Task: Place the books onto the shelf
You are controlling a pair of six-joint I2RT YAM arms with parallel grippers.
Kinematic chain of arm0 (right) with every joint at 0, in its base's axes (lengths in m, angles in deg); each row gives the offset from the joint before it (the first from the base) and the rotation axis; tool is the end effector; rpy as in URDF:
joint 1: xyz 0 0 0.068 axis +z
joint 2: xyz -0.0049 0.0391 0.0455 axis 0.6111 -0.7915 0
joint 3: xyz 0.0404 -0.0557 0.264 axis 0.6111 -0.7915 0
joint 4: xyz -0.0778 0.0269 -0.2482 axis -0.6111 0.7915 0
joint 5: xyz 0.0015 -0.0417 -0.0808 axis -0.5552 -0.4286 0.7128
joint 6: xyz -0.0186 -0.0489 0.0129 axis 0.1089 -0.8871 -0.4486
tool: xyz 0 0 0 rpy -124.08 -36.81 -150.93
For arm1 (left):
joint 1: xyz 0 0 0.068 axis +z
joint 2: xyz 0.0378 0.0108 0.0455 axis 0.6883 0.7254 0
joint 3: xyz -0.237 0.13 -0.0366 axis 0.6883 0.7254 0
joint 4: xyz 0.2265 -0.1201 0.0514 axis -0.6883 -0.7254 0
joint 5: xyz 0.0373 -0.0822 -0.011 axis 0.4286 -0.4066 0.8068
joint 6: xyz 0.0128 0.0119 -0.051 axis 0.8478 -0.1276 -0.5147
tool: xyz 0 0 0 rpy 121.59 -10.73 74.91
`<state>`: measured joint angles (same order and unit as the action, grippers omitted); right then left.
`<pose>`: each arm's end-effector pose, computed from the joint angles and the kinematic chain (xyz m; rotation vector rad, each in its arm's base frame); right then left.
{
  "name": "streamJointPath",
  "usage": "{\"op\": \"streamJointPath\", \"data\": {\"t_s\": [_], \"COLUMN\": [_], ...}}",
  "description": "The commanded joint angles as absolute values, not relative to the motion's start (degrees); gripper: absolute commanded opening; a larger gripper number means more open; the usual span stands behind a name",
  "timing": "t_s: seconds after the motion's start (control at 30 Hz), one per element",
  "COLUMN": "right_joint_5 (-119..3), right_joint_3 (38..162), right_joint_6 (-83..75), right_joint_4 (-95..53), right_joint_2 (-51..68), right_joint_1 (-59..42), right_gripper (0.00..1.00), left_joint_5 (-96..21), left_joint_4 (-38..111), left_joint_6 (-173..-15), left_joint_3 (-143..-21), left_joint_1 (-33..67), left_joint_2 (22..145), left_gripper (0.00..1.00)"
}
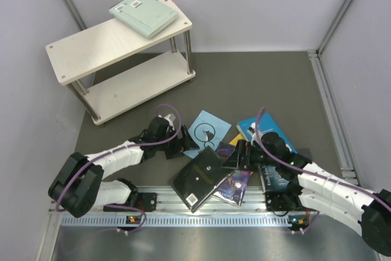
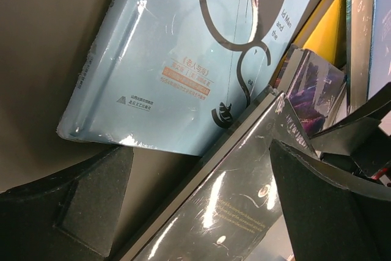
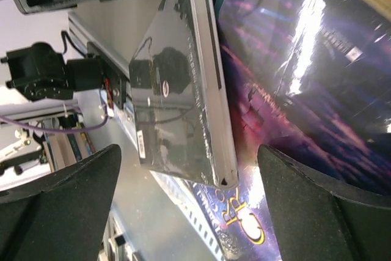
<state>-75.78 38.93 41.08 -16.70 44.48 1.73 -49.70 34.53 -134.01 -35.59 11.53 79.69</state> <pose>0.1150 0.1144 0.1658 -0.0190 2.4750 1.2976 0.1844 -0.1299 0.1523 -0.2483 2.5881 -1.0465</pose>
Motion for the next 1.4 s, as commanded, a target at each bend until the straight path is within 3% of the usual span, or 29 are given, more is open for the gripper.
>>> {"op": "streamJointPath", "data": {"t_s": [0.0,0.23,0.33,0.43,0.47,0.53,0.57,0.63,0.67,0.7,1.07,1.37], "right_joint_5": [-74.1,-72.3,-70.3,-69.1,-68.4,-67.2,-66.8,-65.1,-64.5,-63.9,-62.2,-64.5], "right_joint_3": [37.4,35.8,34.7,33.7,33.5,33.5,33.7,35.0,35.7,36.5,54.0,58.4], "right_joint_6": [43.8,48.3,49.7,50.2,50.3,50.3,50.3,49.3,48.7,48.0,36.0,30.4], "right_joint_4": [-15.7,-24.6,-28.0,-30.4,-30.7,-31.0,-30.9,-28.9,-27.8,-25.4,-14.9,-12.8], "right_joint_2": [44.3,42.5,41.2,39.8,39.7,40.2,40.7,42.4,43.1,44.5,48.6,52.5], "right_joint_1": [4.9,9.6,11.1,11.4,11.4,11.4,11.5,11.5,11.5,11.5,10.9,10.8], "right_gripper": [0.93,0.91,0.84,0.69,0.57,0.45,0.31,0.17,0.03,0.0,0.0,0.0], "left_joint_5": [-49.4,-49.1,-48.8,-48.7,-48.7,-48.8,-48.9,-49.1,-49.2,-49.2,-45.2,-50.1], "left_joint_4": [37.7,39.7,39.9,39.9,39.9,39.9,39.9,39.8,39.8,39.3,25.9,31.6], "left_joint_6": [-134.8,-136.2,-136.5,-136.7,-136.7,-136.9,-137.0,-136.9,-136.7,-136.1,-122.5,-112.7], "left_joint_3": [-34.1,-33.1,-32.7,-32.3,-32.2,-32.0,-31.9,-31.8,-31.8,-32.2,-43.4,-40.6], "left_joint_1": [10.6,9.6,9.3,9.2,9.1,9.1,9.1,9.1,9.1,9.1,9.2,9.2], "left_joint_2": [79.1,79.6,79.2,78.5,78.5,77.9,77.7,77.0,76.6,75.6,62.5,55.8], "left_gripper": [0.99,0.99,0.99,0.99,0.99,0.99,0.99,0.99,0.99,0.99,0.99,0.99]}}
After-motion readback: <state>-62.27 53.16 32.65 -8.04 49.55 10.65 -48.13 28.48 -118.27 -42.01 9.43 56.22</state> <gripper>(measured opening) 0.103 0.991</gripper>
